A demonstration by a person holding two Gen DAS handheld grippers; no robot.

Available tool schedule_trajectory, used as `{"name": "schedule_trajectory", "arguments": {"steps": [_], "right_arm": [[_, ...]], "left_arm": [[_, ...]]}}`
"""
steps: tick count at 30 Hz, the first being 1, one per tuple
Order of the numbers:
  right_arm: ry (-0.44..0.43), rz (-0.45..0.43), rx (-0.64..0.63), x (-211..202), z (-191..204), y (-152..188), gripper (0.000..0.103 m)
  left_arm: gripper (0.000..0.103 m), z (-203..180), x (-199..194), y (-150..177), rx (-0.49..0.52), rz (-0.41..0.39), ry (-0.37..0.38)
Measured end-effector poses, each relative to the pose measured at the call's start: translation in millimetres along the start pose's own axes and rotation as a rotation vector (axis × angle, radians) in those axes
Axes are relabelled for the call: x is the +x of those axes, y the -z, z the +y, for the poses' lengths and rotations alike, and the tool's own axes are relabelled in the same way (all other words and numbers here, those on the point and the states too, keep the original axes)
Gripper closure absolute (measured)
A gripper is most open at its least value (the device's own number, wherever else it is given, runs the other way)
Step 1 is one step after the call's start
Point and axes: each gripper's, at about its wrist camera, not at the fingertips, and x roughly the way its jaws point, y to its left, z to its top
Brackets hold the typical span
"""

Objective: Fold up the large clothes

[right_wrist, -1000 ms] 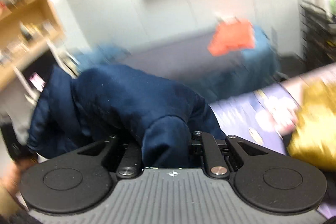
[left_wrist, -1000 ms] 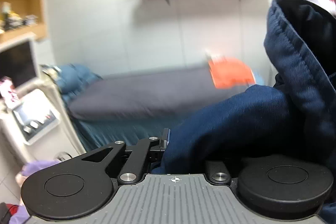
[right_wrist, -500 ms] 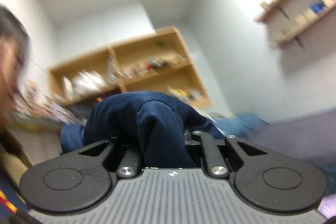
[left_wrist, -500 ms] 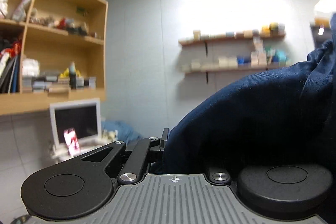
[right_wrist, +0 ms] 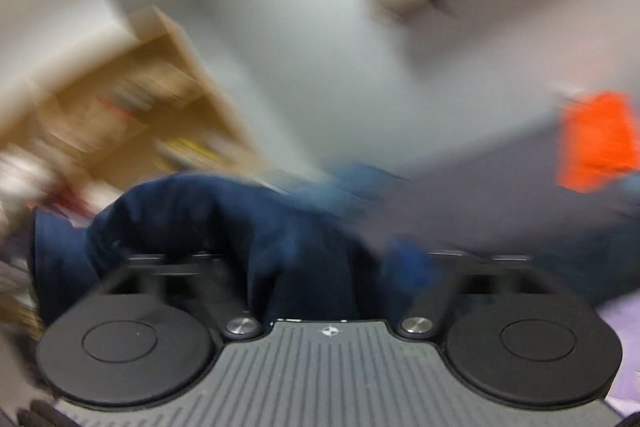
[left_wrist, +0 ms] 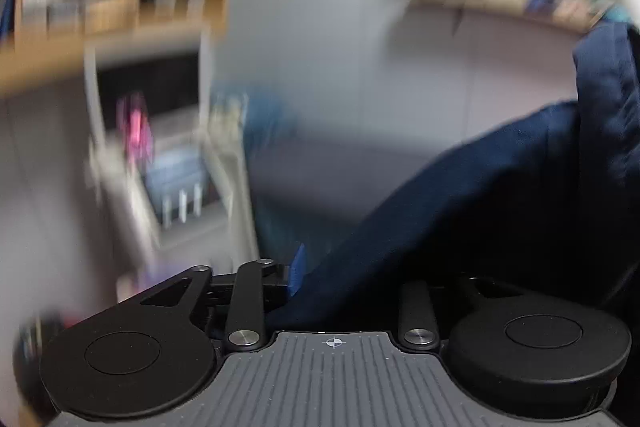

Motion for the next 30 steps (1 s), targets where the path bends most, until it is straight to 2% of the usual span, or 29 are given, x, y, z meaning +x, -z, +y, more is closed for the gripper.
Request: {"name": "schedule_trajectory", "arguments": {"steps": [2, 3, 4, 6, 8, 10, 14, 19, 23, 27, 30], "right_arm": [[0.219, 0.175, -0.130, 58.6, -7.9, 48.9, 0.013], [0.287, 0.237, -0.157, 74.6, -10.7, 76.6, 0.017], [0.328, 0.296, -0.156, 83.7, -17.2, 104.3, 0.028], [0.271, 0.398, -0.079, 85.6, -29.3, 153.8, 0.025], [0.225, 0.439, -0.015, 71.3, -37.2, 190.9, 0.018], [0.249, 0.458, 0.015, 53.9, -38.4, 214.6, 0.013], [0.264, 0.471, 0.020, 29.6, -51.9, 227.6, 0.011], [0.271, 0.475, 0.021, 1.4, -55.0, 230.6, 0.011], [0.210, 0.489, -0.013, -0.6, -40.3, 240.5, 0.010], [0.103, 0.538, -0.052, 8.3, -4.5, 255.3, 0.009], [0.013, 0.580, -0.176, 10.2, 32.1, 272.5, 0.009]], "left_arm": [[0.000, 2.6, 75.2, 49.8, 0.002, 0.185, -0.088], [0.000, 6.3, 95.1, 73.8, -0.008, 0.221, -0.118], [0.000, 10.6, 109.8, 99.3, -0.025, 0.250, -0.140], [0.000, 27.0, 126.7, 139.6, -0.093, 0.330, -0.160], [0.000, 49.3, 127.1, 176.0, -0.170, 0.398, -0.184], [0.000, 73.7, 108.2, 199.7, -0.234, 0.424, -0.223], [0.000, 130.1, 57.8, 228.2, -0.348, 0.391, -0.315], [0.000, 182.0, 0.4, 242.3, -0.409, 0.364, -0.465], [0.000, 190.3, -29.7, 255.2, -0.465, 0.370, -0.519], [0.000, 175.2, -48.3, 280.9, -0.514, 0.414, -0.513], [0.000, 154.9, -54.0, 304.7, -0.558, 0.442, -0.481]]}}
